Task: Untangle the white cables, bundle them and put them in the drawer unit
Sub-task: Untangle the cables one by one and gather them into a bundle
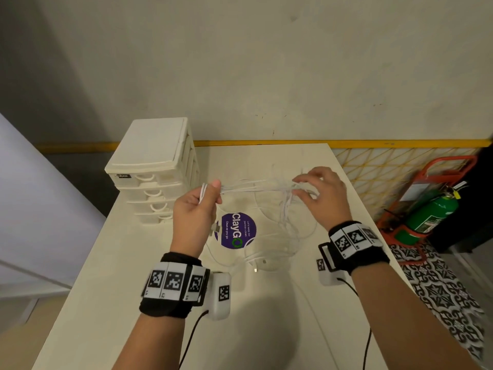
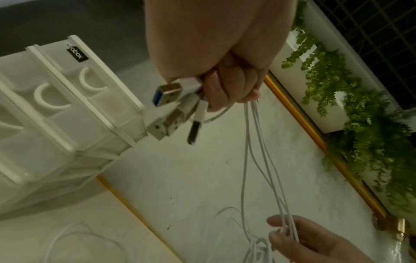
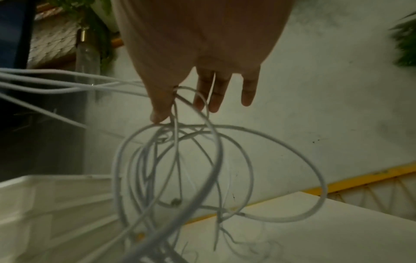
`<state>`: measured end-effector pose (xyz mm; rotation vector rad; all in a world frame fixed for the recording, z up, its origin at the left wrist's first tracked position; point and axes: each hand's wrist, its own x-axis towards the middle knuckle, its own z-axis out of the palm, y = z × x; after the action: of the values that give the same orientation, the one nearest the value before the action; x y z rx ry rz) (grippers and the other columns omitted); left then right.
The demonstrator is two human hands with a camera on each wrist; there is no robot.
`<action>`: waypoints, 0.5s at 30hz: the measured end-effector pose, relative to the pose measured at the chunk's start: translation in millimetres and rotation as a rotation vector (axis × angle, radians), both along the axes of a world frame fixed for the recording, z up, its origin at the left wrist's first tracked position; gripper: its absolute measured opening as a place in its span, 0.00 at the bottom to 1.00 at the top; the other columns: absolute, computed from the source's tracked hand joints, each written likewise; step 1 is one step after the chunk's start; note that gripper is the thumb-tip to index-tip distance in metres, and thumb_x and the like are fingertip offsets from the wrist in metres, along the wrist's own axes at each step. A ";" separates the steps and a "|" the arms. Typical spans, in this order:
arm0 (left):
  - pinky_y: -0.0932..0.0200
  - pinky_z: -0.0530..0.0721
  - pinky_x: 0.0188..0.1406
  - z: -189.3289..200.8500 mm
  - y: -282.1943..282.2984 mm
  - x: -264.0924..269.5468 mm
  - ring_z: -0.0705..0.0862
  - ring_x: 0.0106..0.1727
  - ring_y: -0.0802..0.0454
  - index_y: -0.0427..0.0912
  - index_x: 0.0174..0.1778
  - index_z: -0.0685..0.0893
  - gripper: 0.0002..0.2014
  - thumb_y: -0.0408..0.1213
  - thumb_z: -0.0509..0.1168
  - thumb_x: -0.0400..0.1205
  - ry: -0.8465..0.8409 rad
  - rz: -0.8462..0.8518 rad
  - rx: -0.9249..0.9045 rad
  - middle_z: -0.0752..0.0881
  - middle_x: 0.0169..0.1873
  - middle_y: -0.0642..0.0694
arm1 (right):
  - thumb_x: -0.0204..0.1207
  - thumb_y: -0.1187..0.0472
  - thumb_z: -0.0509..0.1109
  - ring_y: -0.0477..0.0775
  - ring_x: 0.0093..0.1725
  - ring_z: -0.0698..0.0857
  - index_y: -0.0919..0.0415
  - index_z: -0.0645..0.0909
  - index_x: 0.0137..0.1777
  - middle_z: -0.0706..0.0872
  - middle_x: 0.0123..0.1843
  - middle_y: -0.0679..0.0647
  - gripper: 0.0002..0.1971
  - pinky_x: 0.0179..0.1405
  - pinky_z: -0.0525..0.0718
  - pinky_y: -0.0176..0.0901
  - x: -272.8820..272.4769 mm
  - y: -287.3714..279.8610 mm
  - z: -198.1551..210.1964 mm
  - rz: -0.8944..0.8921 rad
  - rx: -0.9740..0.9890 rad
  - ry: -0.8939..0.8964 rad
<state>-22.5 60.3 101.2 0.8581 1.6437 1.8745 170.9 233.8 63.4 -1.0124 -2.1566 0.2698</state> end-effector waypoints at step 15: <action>0.69 0.70 0.13 -25.0 7.1 8.9 0.74 0.14 0.63 0.37 0.38 0.87 0.10 0.41 0.76 0.72 0.067 -0.129 -0.284 0.81 0.17 0.54 | 0.78 0.61 0.67 0.46 0.33 0.83 0.61 0.86 0.37 0.84 0.26 0.53 0.10 0.38 0.82 0.32 -18.4 -37.3 27.9 0.260 -0.696 0.415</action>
<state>-13.6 67.4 76.3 0.8895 1.7955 1.4961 152.5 196.5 91.2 -0.9154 -1.8213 1.3019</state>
